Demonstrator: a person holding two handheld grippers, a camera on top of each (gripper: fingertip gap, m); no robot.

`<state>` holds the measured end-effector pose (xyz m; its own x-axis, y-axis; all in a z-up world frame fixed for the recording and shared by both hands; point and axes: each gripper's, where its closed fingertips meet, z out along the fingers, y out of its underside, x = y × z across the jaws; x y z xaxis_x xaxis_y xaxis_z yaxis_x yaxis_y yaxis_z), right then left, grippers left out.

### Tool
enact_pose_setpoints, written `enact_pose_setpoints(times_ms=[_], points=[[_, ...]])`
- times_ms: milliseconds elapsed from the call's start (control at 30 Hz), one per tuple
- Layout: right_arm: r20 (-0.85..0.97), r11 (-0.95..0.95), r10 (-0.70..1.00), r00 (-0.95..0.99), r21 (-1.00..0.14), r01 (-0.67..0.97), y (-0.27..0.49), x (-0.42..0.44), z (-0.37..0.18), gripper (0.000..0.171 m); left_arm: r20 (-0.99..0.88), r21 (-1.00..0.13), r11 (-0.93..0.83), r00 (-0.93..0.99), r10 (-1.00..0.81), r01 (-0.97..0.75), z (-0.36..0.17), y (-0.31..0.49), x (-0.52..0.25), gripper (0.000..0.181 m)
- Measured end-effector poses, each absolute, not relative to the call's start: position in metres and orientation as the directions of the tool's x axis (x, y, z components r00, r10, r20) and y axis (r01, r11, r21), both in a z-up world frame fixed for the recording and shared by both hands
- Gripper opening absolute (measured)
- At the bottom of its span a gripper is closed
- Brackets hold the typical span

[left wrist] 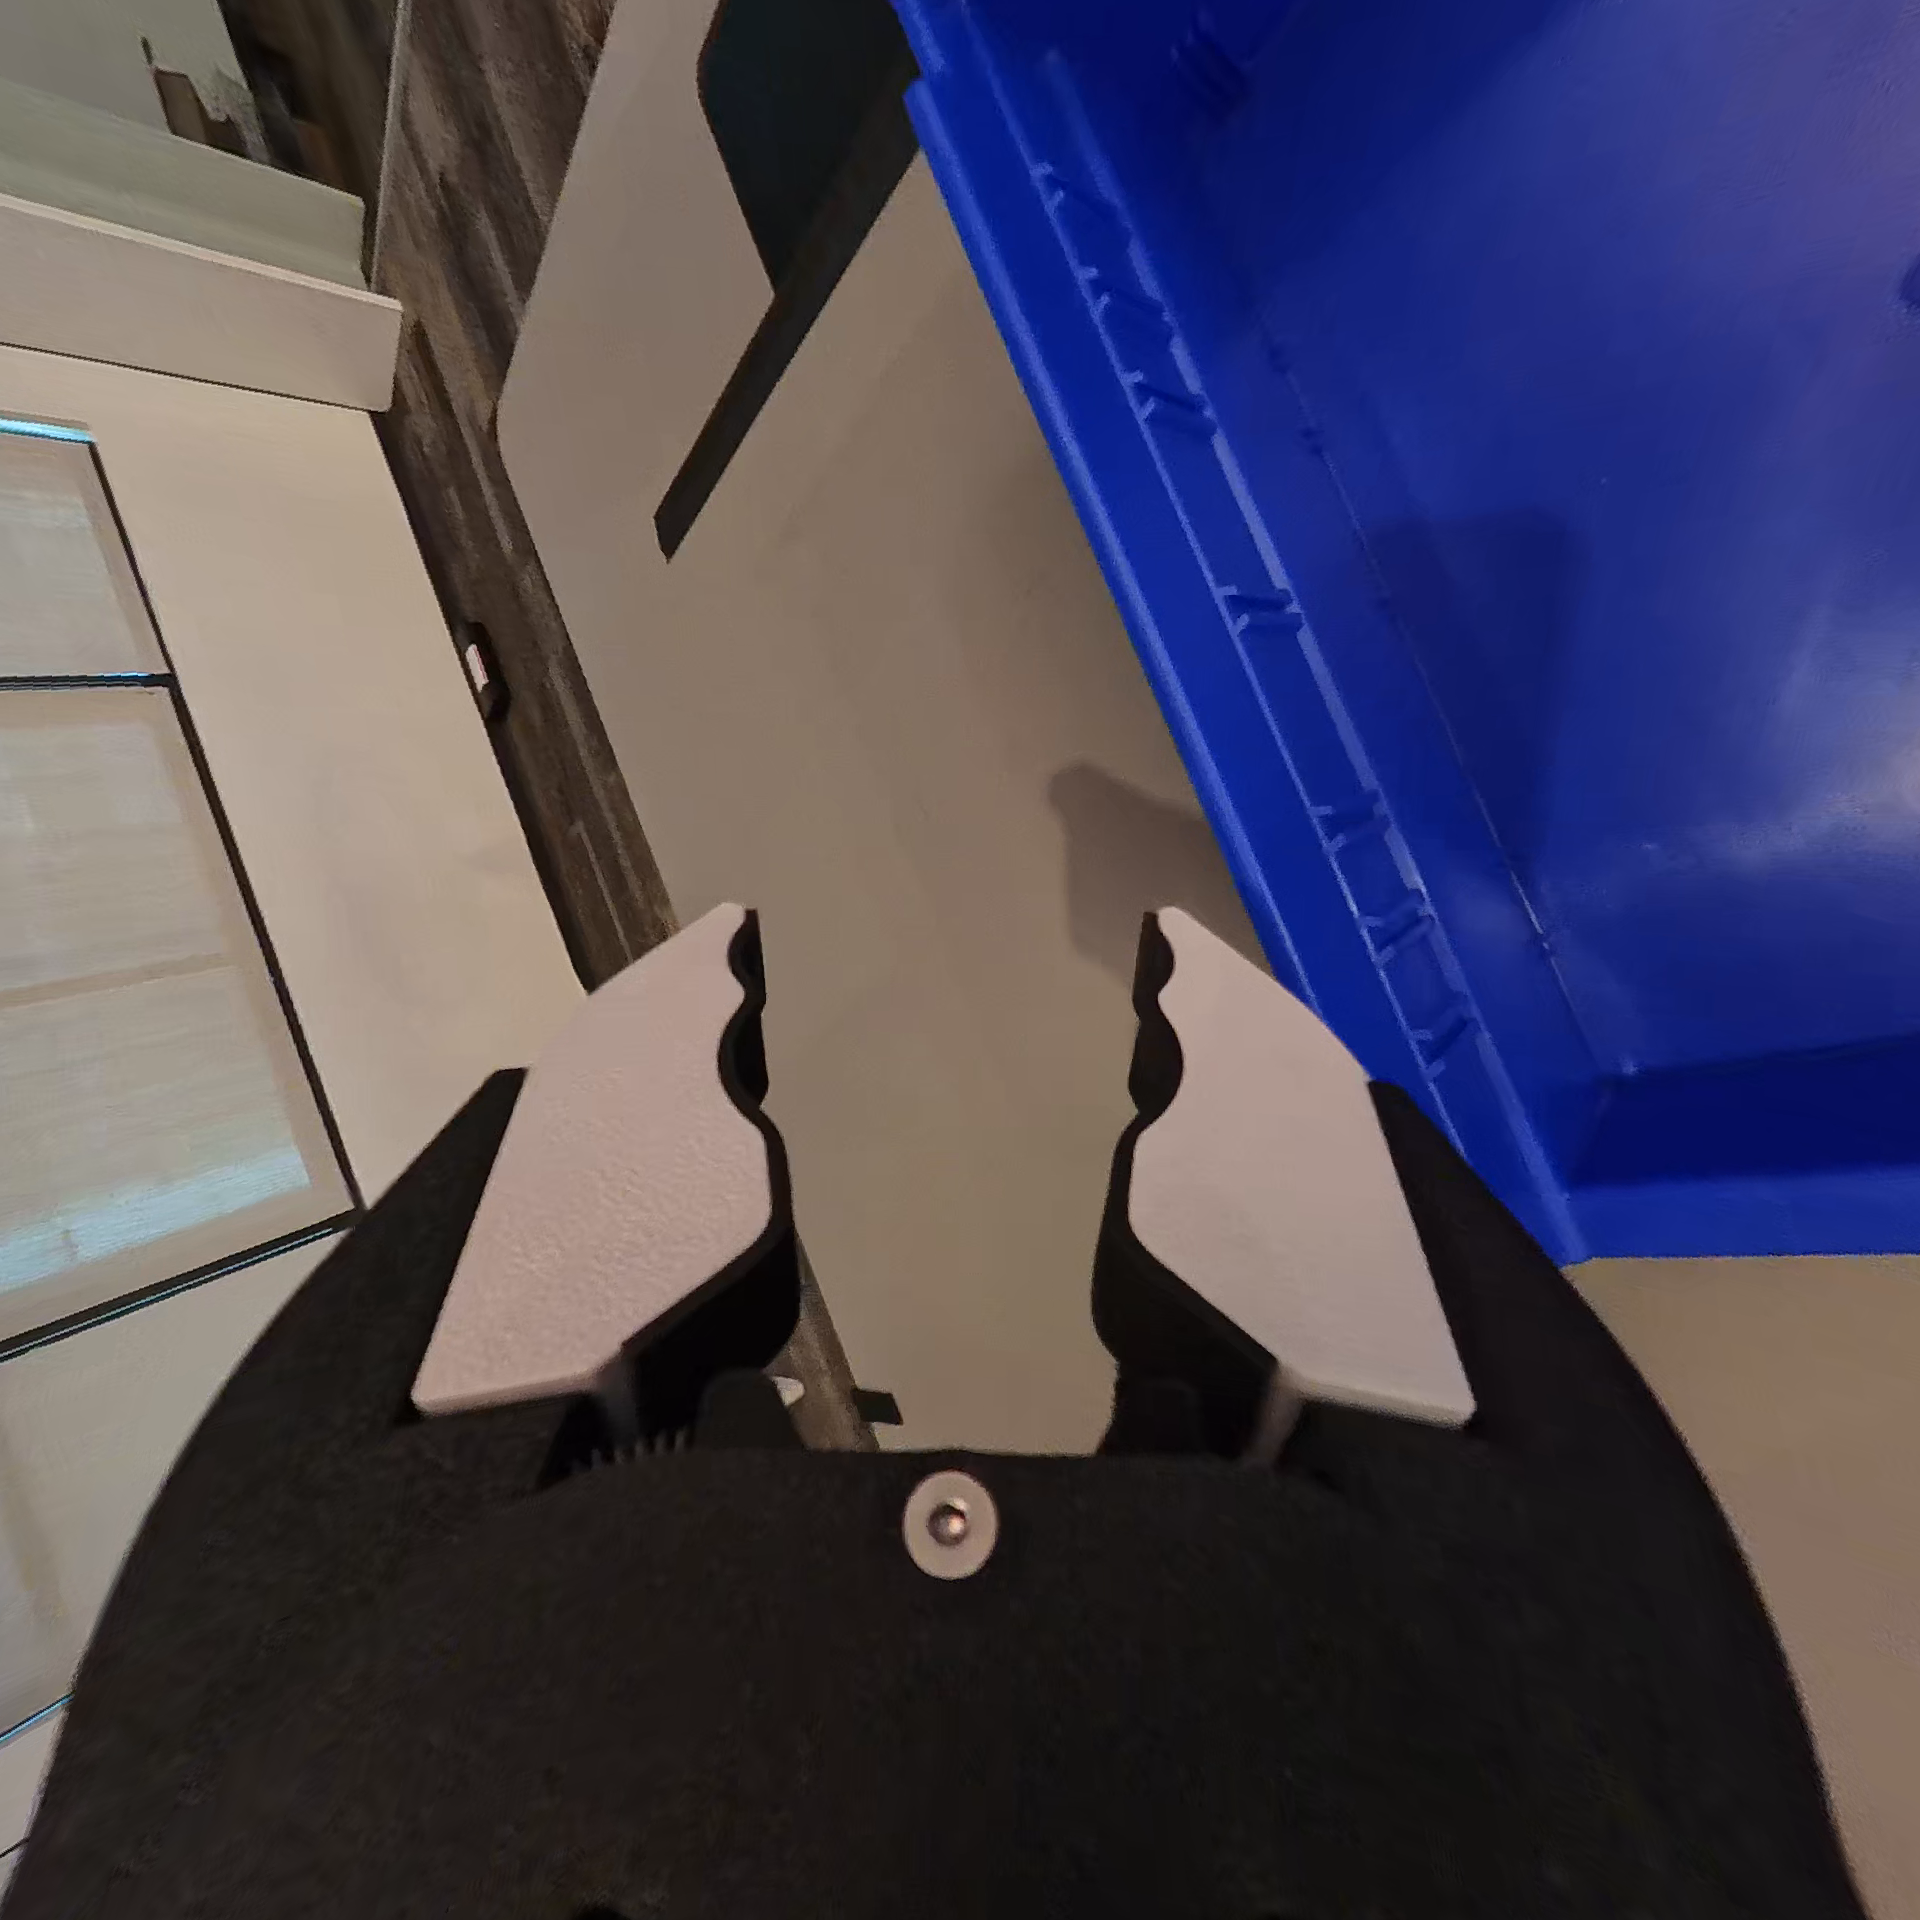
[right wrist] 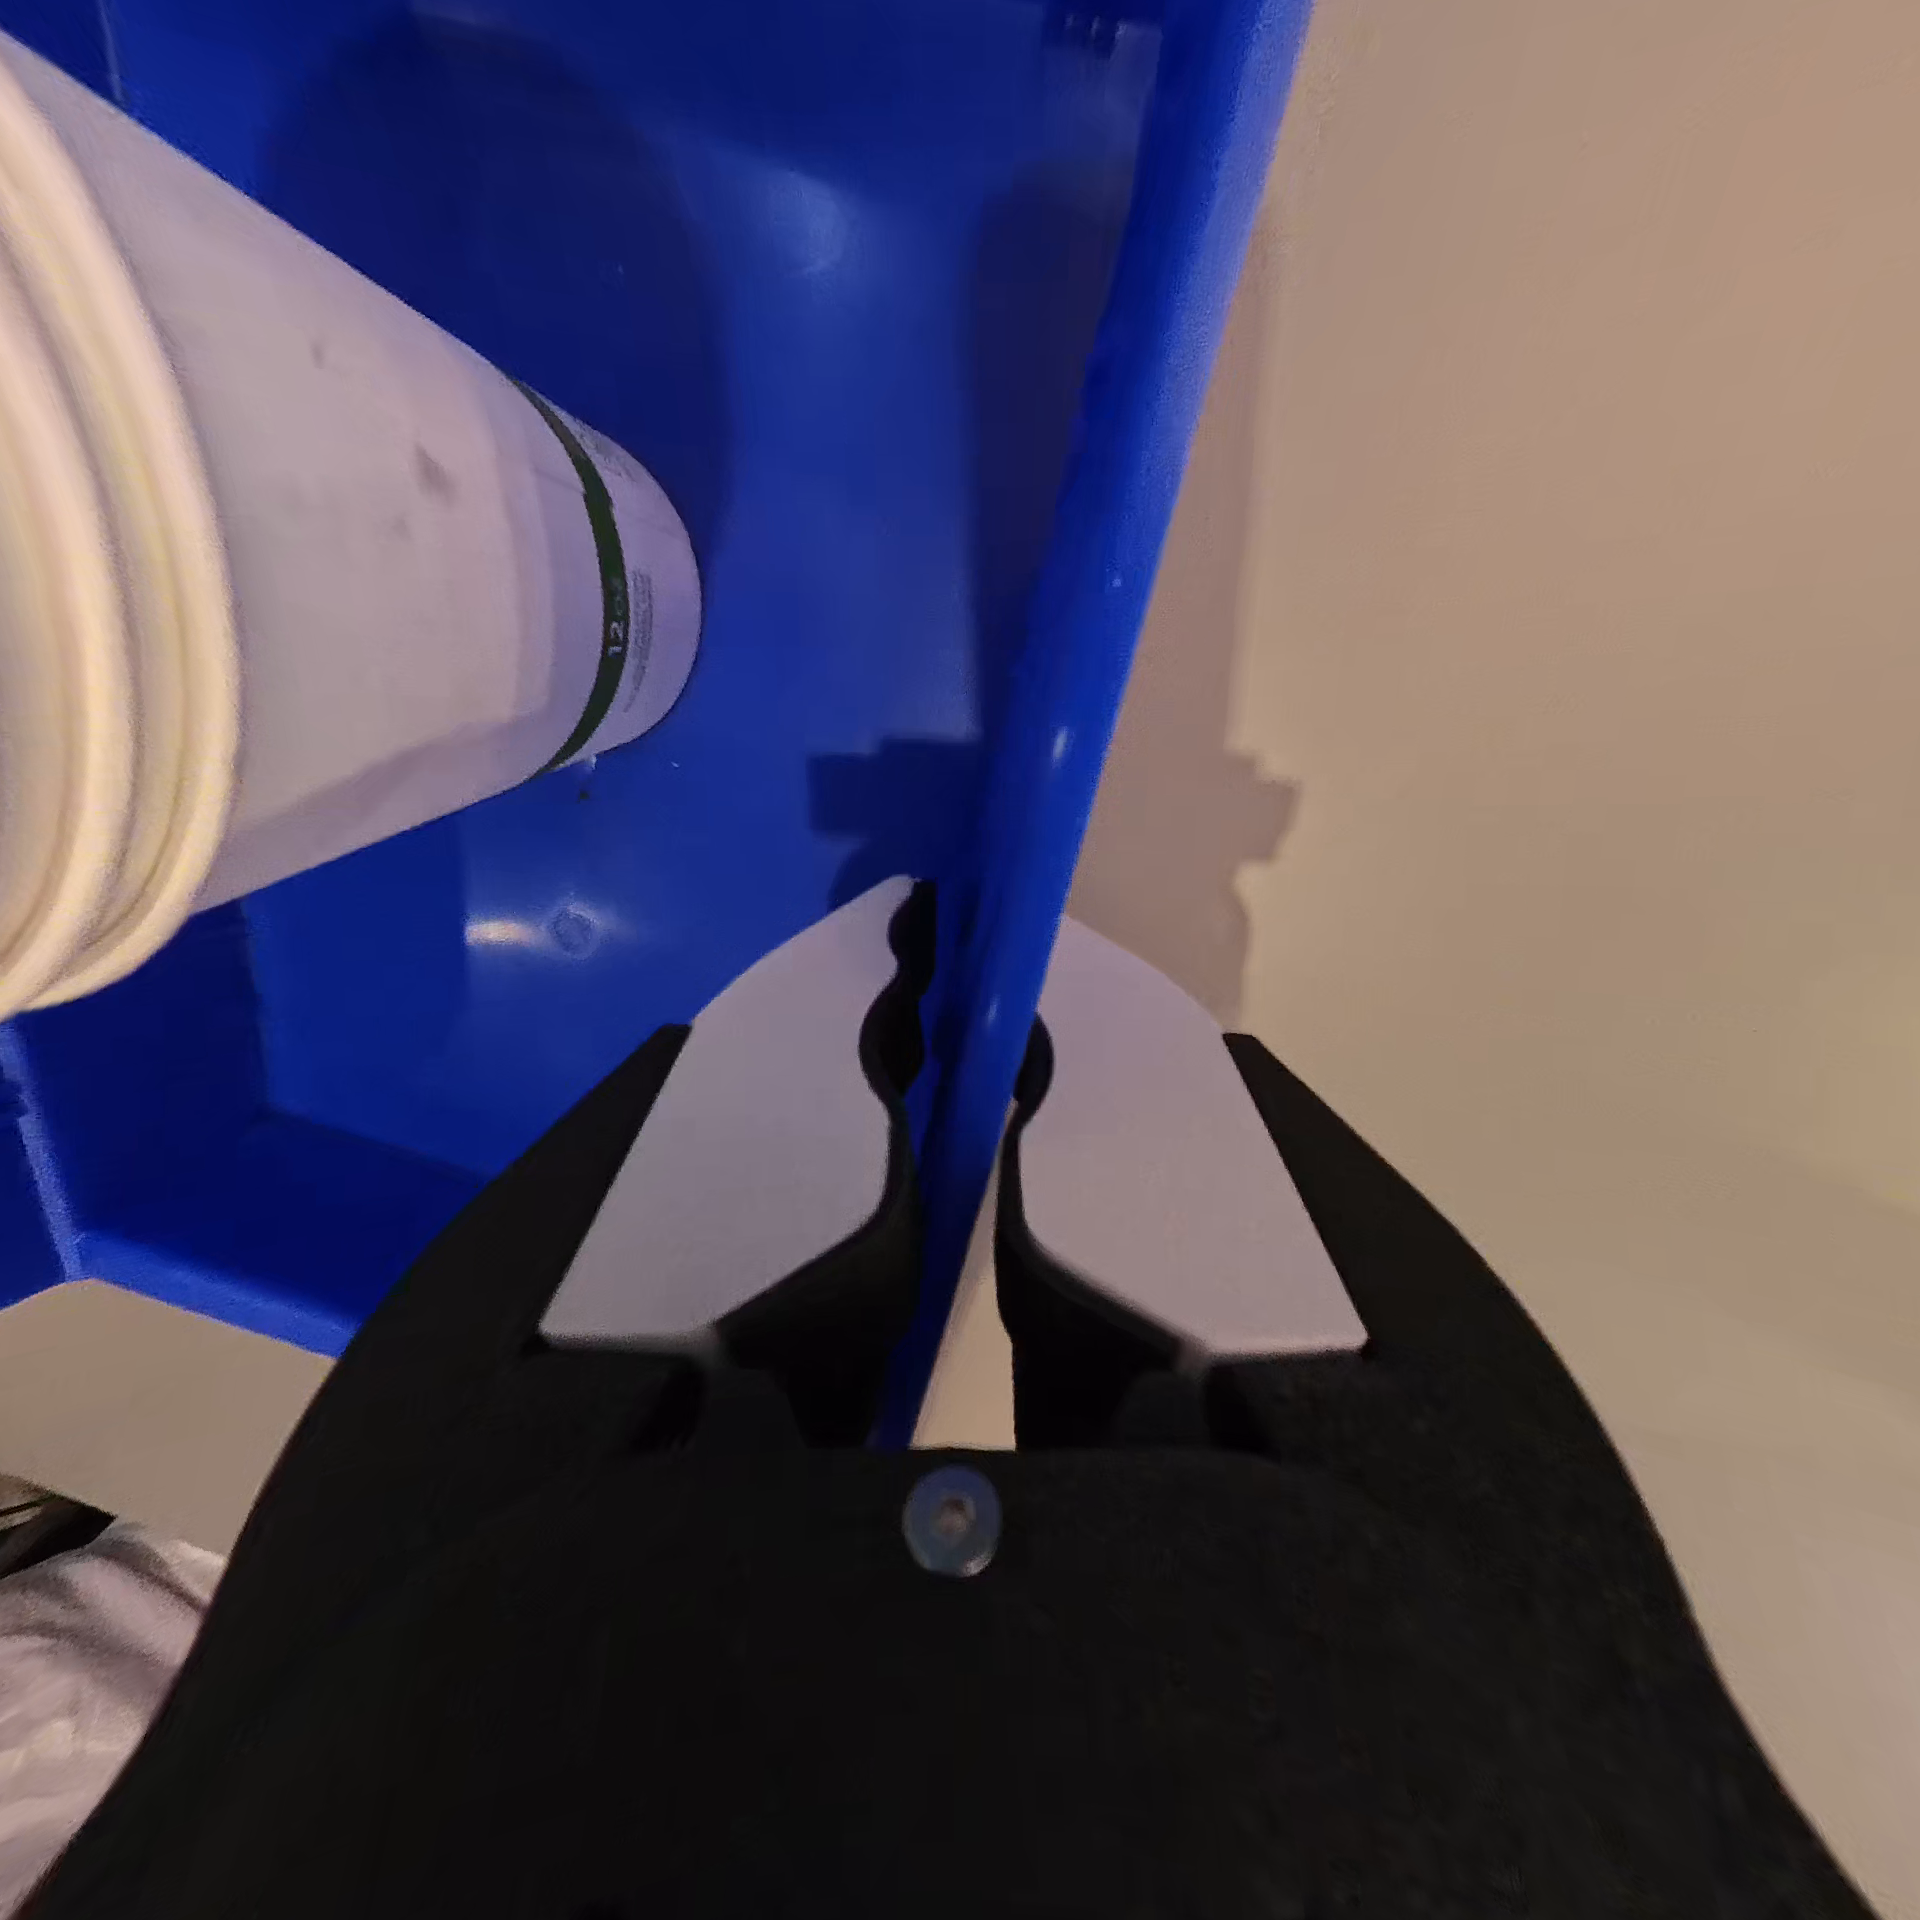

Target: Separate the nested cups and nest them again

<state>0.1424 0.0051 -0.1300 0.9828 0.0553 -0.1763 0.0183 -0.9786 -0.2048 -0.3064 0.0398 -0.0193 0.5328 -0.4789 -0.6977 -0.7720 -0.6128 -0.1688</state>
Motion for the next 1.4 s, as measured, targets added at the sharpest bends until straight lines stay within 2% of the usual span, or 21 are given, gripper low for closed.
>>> enact_pose_setpoints(times_ms=[100,233,400,700,867,1133,1400], points=[[-0.134,-0.98,0.074,0.988,-0.192,0.048,0.006,0.147,-0.13,0.007,-0.672,-0.172,-0.603,0.541,-0.506,-0.779,-0.021,0.037,-0.306,0.067],[-0.191,-0.985,0.027,0.981,-0.173,-0.007,-0.003,0.157,-0.13,0.006,-0.621,-0.168,-0.601,0.558,-0.551,-0.781,-0.024,0.033,-0.314,0.067],[-0.131,-0.997,0.037,0.991,-0.069,0.029,-0.035,0.188,-0.124,0.006,-0.546,-0.257,-0.61,0.633,-0.548,-0.75,-0.014,0.036,-0.326,0.063],[-0.178,-0.996,0.016,0.984,-0.094,0.0,-0.064,0.217,-0.094,0.006,-0.444,-0.327,-0.641,0.712,-0.544,-0.695,-0.006,0.037,-0.353,0.064],[-0.173,-0.991,0.011,0.985,-0.135,-0.013,-0.061,0.21,-0.042,0.006,-0.386,-0.385,-0.664,0.765,-0.515,-0.641,0.004,0.034,-0.377,0.065],[-0.141,-0.978,0.151,0.979,-0.167,0.127,-0.017,0.108,0.055,0.006,-0.272,-0.509,-0.743,0.9,-0.341,-0.435,0.023,0.015,-0.456,0.067],[-0.249,-0.927,0.362,0.898,-0.193,0.321,0.05,-0.078,0.069,0.005,-0.136,-0.611,-0.768,0.982,-0.134,-0.19,0.028,-0.015,-0.54,0.069]])
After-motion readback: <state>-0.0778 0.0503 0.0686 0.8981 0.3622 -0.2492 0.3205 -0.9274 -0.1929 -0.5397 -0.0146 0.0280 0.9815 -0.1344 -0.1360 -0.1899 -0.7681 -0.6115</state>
